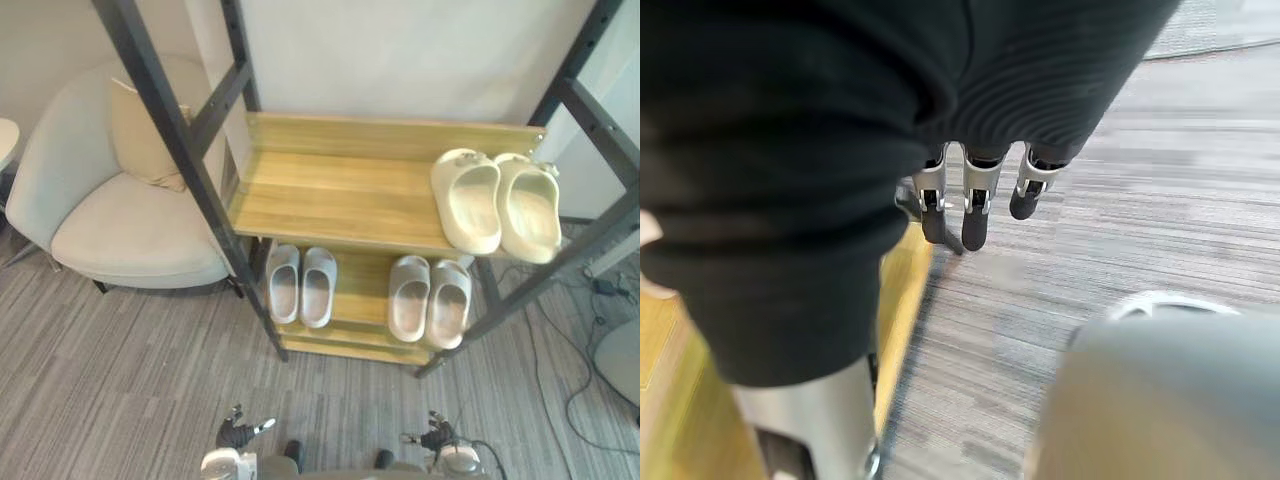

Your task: Organize the slippers on the shoe rack

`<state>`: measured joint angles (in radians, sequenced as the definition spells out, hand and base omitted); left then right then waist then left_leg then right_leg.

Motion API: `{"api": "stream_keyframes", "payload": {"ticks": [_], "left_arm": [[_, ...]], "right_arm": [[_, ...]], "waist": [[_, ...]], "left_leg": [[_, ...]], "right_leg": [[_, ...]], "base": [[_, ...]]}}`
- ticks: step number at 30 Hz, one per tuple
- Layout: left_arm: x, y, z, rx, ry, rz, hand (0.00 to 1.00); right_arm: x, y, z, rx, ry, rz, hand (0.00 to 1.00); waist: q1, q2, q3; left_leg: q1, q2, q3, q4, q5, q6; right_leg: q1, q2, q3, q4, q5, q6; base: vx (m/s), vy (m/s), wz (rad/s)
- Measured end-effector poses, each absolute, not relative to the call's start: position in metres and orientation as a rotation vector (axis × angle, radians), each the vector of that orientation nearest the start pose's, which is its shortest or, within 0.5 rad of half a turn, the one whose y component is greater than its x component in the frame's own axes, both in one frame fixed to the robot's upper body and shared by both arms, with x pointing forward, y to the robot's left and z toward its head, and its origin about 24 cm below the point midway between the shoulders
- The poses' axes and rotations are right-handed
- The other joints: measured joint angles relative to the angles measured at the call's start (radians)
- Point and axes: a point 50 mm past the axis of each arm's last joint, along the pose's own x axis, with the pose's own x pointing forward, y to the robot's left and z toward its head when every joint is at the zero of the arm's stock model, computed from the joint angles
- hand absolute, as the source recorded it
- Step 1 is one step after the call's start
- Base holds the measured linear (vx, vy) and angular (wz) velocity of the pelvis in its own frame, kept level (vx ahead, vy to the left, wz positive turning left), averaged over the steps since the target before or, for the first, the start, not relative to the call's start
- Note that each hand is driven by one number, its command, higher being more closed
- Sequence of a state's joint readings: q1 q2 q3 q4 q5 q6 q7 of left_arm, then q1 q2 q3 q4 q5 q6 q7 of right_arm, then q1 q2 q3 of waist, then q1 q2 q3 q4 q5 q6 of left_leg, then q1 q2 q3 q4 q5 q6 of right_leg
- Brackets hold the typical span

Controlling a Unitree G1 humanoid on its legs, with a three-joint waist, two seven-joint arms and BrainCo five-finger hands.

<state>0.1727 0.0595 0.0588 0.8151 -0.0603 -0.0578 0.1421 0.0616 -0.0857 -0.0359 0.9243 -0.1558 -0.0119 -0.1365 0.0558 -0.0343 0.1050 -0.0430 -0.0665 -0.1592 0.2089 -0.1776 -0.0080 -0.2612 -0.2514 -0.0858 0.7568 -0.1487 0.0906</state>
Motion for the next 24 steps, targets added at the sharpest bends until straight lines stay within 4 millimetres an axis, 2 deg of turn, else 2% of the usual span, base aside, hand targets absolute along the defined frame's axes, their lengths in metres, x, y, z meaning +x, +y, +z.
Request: {"api": "stream_keyframes", "payload": {"ticks": [1,3,5,6,7,8,9,10,13,14,18,20,21,22,23,24], "left_arm": [[0.109,0.196,-0.142,0.037,0.917,0.296,0.0],[0.112,0.199,-0.141,0.028,0.907,0.346,0.0],[0.113,0.198,-0.141,0.032,0.906,0.344,0.0],[0.118,0.199,-0.139,0.042,0.893,0.34,0.0],[0.12,0.2,-0.139,0.033,0.895,0.352,0.0],[0.124,0.188,-0.14,-0.004,0.893,0.35,0.0],[0.124,0.181,-0.14,-0.025,0.893,0.346,0.0],[0.123,0.178,-0.141,-0.029,0.897,0.343,0.0],[0.127,0.178,-0.14,-0.029,0.887,0.339,0.0],[0.131,0.176,-0.139,-0.028,0.877,0.327,0.0],[0.138,0.17,-0.137,-0.042,0.862,0.317,0.0],[0.14,0.168,-0.136,-0.049,0.855,0.313,0.0],[0.142,0.166,-0.135,-0.052,0.844,0.308,0.0],[0.143,0.165,-0.134,-0.052,0.838,0.306,0.0],[0.147,0.165,-0.131,-0.053,0.817,0.306,0.0],[0.147,0.166,-0.13,-0.052,0.815,0.307,0.0]], "right_arm": [[0.13,-0.193,-0.145,-0.262,0.958,-0.132,0.0],[0.131,-0.179,-0.146,-0.234,0.952,-0.108,0.0],[0.131,-0.175,-0.146,-0.222,0.95,-0.104,0.0],[0.13,-0.175,-0.146,-0.218,0.954,-0.112,0.0],[0.13,-0.178,-0.146,-0.205,0.958,-0.129,0.0],[0.131,-0.19,-0.145,-0.208,0.957,-0.177,0.0],[0.135,-0.195,-0.143,-0.217,0.949,-0.192,0.0],[0.139,-0.195,-0.141,-0.216,0.94,-0.19,0.0],[0.15,-0.188,-0.138,-0.195,0.911,-0.184,0.0],[0.153,-0.186,-0.137,-0.191,0.904,-0.185,0.0],[0.159,-0.183,-0.135,-0.186,0.885,-0.187,0.0],[0.164,-0.182,-0.132,-0.186,0.86,-0.189,0.0],[0.169,-0.182,-0.129,-0.187,0.844,-0.187,0.0],[0.17,-0.181,-0.129,-0.187,0.841,-0.186,0.0],[0.173,-0.18,-0.127,-0.187,0.829,-0.181,0.0],[0.176,-0.175,-0.126,-0.174,0.818,-0.176,0.0]], "waist": [[0.001,-0.004,0.001],[0.005,-0.016,0.004],[0.005,-0.016,0.004],[0.005,-0.026,0.005],[0.001,-0.029,0.014],[0.004,0.019,0.011],[0.019,0.045,0.008],[0.021,0.058,0.009],[0.026,0.059,0.008],[0.026,0.05,0.013],[0.034,0.041,0.019],[0.04,0.04,0.022],[0.038,0.034,0.025],[0.037,0.032,0.027],[0.027,0.034,0.04],[0.024,0.035,0.042]], "left_leg": [[-0.001,-0.004,-0.017,0.01,-0.006,0.0],[-0.009,-0.003,-0.116,0.054,-0.036,-0.013],[-0.024,-0.012,-0.176,0.059,-0.042,-0.023],[-0.043,-0.041,-0.238,0.062,-0.046,-0.04],[-0.046,-0.058,-0.275,0.071,-0.049,-0.055],[-0.056,-0.036,-0.317,0.066,-0.038,-0.072],[-0.058,-0.01,-0.324,0.034,-0.025,-0.089],[-0.058,0.014,-0.324,0.008,-0.013,-0.103],[-0.053,0.058,-0.324,-0.044,0.028,-0.131],[-0.052,0.066,-0.332,-0.058,0.047,-0.134],[-0.06,0.068,-0.349,-0.071,0.094,-0.141],[-0.065,0.051,-0.334,-0.064,0.121,-0.141],[-0.102,0.036,-0.244,-0.045,0.168,-0.131],[-0.11,0.032,-0.206,-0.043,0.185,-0.122],[-0.117,0.047,-0.055,-0.066,0.233,-0.063],[-0.133,0.065,0.059,-0.039,0.21,-0.045]], "right_leg": [[-0.021,0.014,0.042,0.046,0.013,-0.003],[-0.034,0.116,0.19,0.046,-0.091,0.019],[-0.036,0.151,0.244,-0.047,-0.114,0.027],[-0.006,0.153,0.286,-0.2,-0.109,0.018],[0.012,0.132,0.25,-0.233,-0.147,0.0],[0.023,0.134,0.182,-0.266,-0.149,-0.012],[0.031,0.146,0.157,-0.279,-0.143,-0.022],[0.039,0.16,0.139,-0.297,-0.139,-0.029],[0.083,0.183,0.069,-0.353,-0.124,-0.051],[0.109,0.186,0.033,-0.383,-0.118,-0.059],[0.184,0.185,-0.059,-0.467,-0.095,-0.077],[0.207,0.17,-0.091,-0.478,-0.094,-0.078],[0.215,0.149,-0.128,-0.478,-0.091,-0.082],[0.215,0.145,-0.136,-0.478,-0.085,-0.085],[0.223,0.136,-0.177,-0.498,-0.05,-0.111],[0.223,0.134,-0.197,-0.505,-0.041,-0.121]], "base": [[0.16,-0.071,1.15],[0.18,-0.162,1.34],[0.1,-0.231,1.21],[0.14,-0.316,1.33],[0.19,-0.349,1.73],[0.2,-0.318,1.22],[0.21,-0.264,0.92],[0.17,-0.214,0.43],[0.17,-0.161,0.62],[0.14,-0.12,0.78],[0.12,-0.04,0.71],[0.07,-0.003,0.71],[0.02,-0.006,0.73],[0.0,-0.005,1.04],[-0.04,0.025,0.87],[-0.06,0.015,1.17]]}}
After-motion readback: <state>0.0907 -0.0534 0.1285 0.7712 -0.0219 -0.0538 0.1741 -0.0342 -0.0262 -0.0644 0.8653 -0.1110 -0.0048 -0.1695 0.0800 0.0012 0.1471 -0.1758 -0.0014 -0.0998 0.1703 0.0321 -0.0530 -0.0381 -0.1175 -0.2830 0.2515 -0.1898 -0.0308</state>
